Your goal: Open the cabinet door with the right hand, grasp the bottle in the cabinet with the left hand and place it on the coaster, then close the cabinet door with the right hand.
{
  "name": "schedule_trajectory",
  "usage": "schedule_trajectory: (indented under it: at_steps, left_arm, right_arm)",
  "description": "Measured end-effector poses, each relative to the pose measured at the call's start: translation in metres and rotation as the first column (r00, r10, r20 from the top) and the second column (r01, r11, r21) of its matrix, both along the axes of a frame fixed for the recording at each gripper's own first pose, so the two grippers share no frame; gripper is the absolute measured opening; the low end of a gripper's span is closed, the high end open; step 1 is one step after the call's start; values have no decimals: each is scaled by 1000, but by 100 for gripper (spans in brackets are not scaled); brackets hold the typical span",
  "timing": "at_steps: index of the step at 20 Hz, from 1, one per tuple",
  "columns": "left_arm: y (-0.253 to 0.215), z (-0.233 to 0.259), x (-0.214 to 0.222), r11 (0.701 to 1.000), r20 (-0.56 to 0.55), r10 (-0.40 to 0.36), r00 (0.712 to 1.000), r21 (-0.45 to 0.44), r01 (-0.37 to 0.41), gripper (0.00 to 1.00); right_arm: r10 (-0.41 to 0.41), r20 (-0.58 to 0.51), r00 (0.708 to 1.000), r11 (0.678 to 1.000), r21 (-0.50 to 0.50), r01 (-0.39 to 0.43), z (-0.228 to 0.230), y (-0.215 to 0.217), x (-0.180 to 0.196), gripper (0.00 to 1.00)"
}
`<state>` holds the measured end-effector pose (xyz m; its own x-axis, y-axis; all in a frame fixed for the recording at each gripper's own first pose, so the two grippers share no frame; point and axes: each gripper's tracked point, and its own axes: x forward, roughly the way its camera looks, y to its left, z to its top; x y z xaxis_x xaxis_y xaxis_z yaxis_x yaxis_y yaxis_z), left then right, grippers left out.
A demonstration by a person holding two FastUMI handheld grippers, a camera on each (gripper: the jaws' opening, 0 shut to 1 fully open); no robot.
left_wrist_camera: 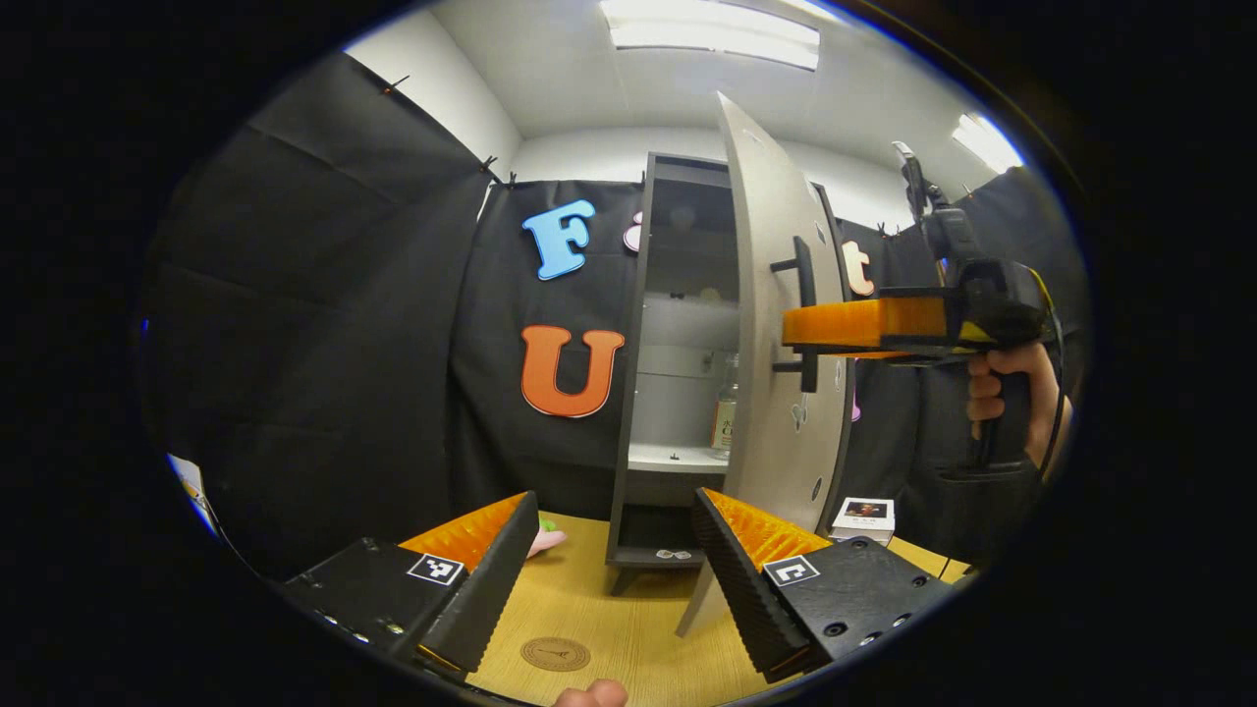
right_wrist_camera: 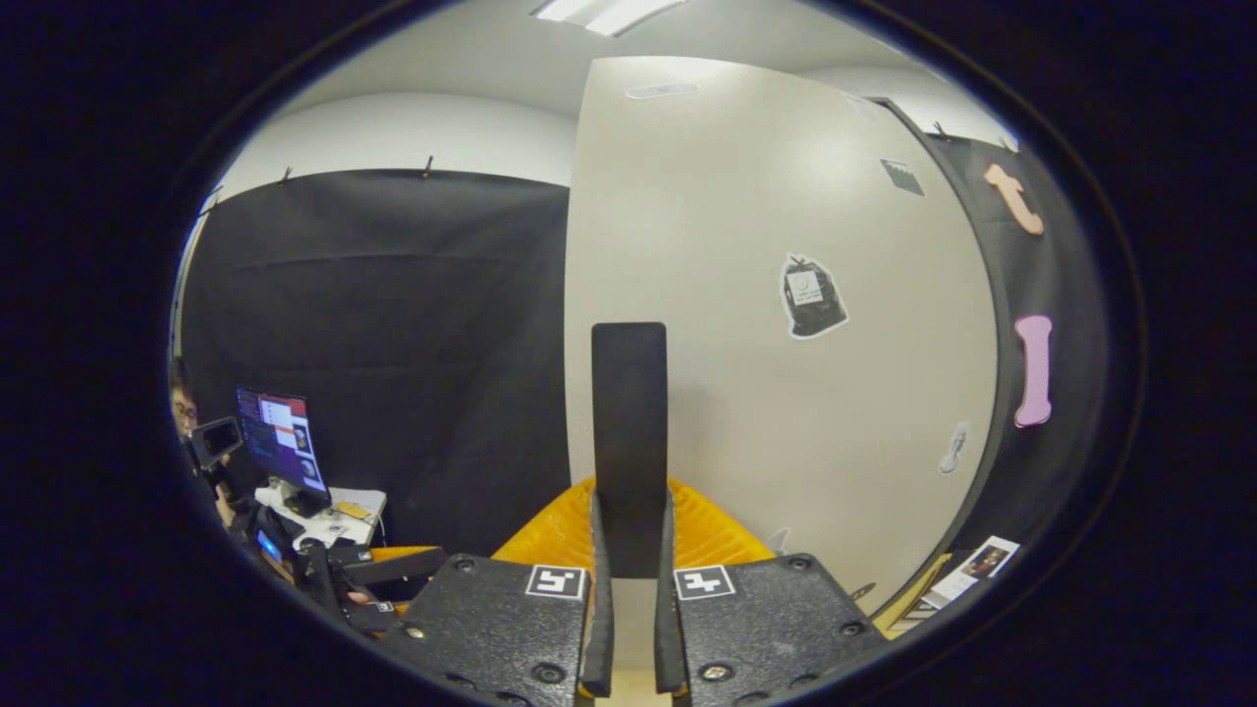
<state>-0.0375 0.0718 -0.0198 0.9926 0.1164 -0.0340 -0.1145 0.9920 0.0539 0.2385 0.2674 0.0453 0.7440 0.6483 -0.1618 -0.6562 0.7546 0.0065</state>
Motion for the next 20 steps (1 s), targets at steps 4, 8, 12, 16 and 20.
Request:
schedule_trajectory:
  at_steps: [4, 8, 12, 16, 20]
  left_arm:
    - [-14, -2, 7, 1000, 2, -30, 1000, 7, 30, 95]
    - [-31, -1, 9, 998, 5, -64, 998, 17, 64, 95]
    - [-47, -4, 12, 996, 6, -90, 996, 0, 90, 95]
    - [-57, -9, 15, 995, 1, -102, 995, -4, 102, 95]
    - [-63, -16, 20, 994, -12, -111, 994, -2, 111, 95]
  right_arm:
    - [-10, -14, 1000, 999, 37, 10, 3, -14, -11, 19]
    - [-58, 8, 998, 998, 21, 58, 4, -25, -14, 20]
    - [-115, 14, 993, 993, 28, 114, 6, -33, -16, 20]
    - [-177, 13, 984, 984, 35, 177, 6, -41, -17, 20]
    - [-243, 23, 970, 969, 49, 242, 7, -52, -15, 19]
